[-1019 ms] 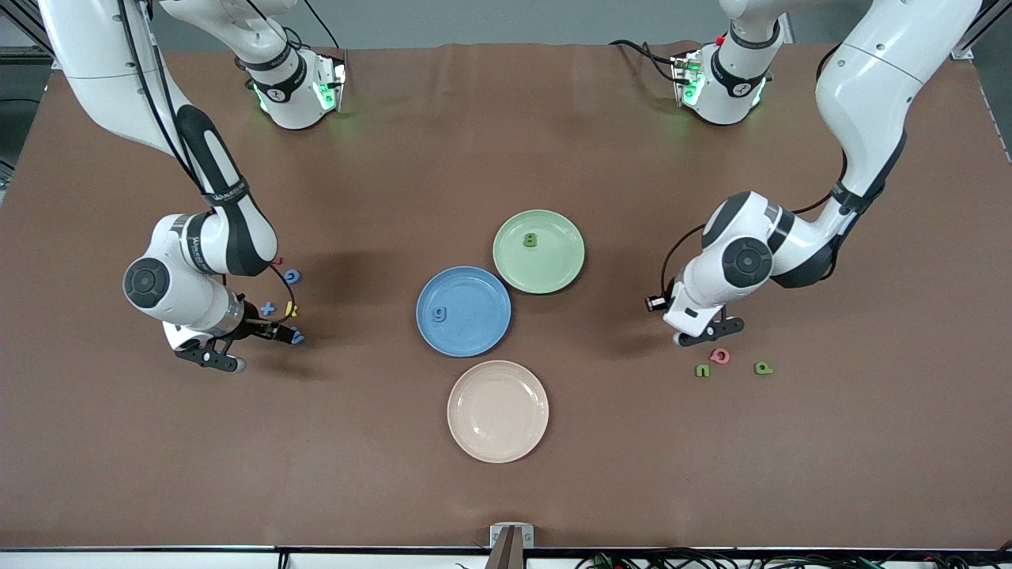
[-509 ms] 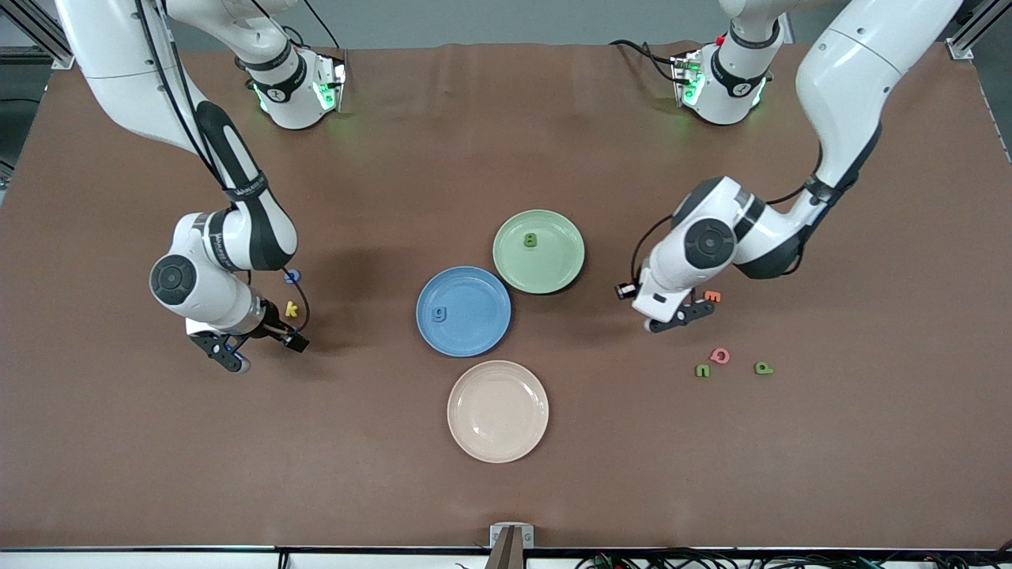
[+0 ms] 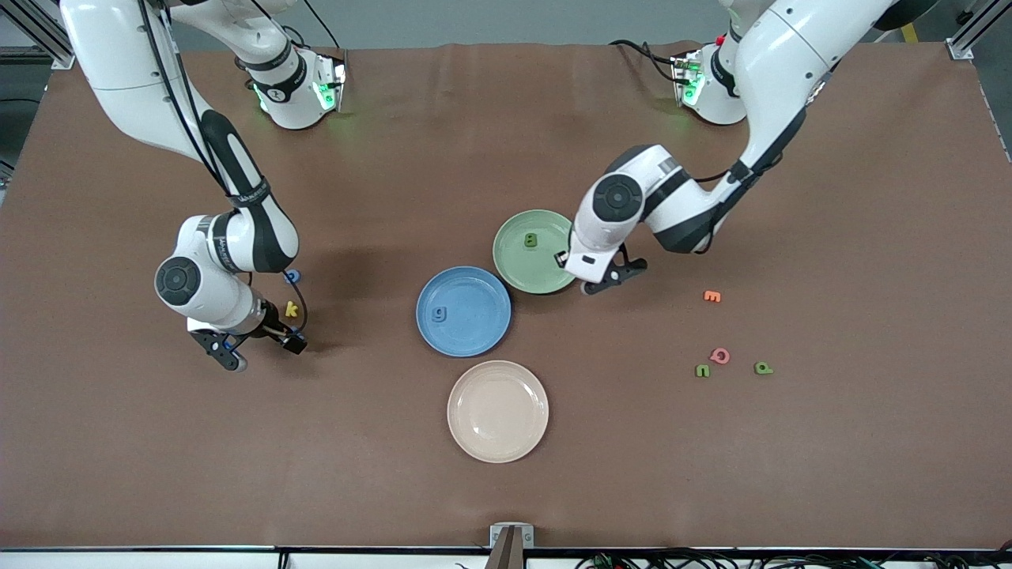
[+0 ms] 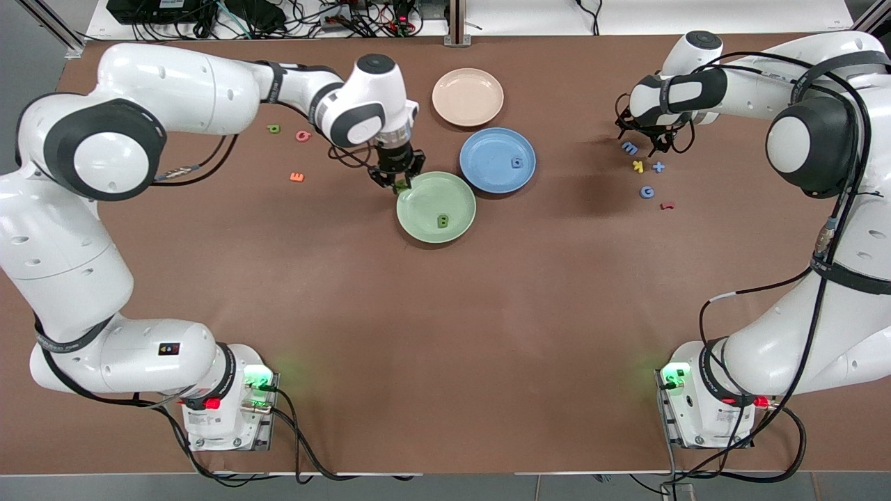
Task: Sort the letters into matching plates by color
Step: 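Place the Z on the green plate while the right gripper grasps blue m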
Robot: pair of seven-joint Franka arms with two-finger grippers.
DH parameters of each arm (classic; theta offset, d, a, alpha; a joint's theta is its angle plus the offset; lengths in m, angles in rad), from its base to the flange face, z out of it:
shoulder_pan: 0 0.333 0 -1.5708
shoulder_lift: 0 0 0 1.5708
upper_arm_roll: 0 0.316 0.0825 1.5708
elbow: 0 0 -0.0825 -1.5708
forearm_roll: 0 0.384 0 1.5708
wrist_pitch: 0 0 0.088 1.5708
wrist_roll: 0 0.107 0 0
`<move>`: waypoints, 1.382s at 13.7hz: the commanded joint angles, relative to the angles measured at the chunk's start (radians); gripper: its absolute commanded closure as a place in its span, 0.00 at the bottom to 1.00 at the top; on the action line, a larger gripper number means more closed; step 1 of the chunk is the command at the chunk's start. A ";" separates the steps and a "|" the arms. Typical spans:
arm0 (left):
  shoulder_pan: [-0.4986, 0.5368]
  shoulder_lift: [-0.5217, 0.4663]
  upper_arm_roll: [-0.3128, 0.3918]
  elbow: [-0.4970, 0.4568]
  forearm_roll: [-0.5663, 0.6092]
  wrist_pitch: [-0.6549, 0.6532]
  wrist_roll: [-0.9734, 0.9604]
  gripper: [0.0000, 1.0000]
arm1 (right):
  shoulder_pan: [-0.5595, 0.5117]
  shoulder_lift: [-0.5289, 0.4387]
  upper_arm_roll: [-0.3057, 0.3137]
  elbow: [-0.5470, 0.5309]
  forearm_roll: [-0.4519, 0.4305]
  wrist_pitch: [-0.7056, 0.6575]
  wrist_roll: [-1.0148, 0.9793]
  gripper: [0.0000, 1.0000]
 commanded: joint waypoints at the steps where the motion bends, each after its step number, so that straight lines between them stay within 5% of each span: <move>1: -0.032 0.014 0.001 0.011 0.009 -0.002 -0.052 0.94 | 0.008 0.012 -0.004 0.002 -0.011 0.015 0.075 0.00; 3: -0.056 0.019 0.002 0.011 0.008 0.001 -0.074 0.84 | 0.028 0.016 -0.005 0.004 -0.014 0.018 0.101 0.02; 6: -0.078 0.034 0.002 0.025 0.008 0.009 -0.109 0.54 | 0.032 0.027 -0.004 0.015 -0.014 0.018 0.101 0.26; 8: -0.091 0.036 0.002 0.046 0.009 0.009 -0.165 0.09 | 0.034 0.028 -0.004 0.019 -0.014 0.017 0.101 0.29; 9: -0.092 0.036 0.004 0.048 0.013 0.009 -0.173 0.00 | 0.034 0.028 -0.004 0.019 -0.014 0.015 0.101 0.29; 19: 0.119 -0.026 0.016 0.077 0.111 -0.006 0.001 0.00 | 0.029 0.028 -0.002 0.019 -0.083 0.015 0.090 0.29</move>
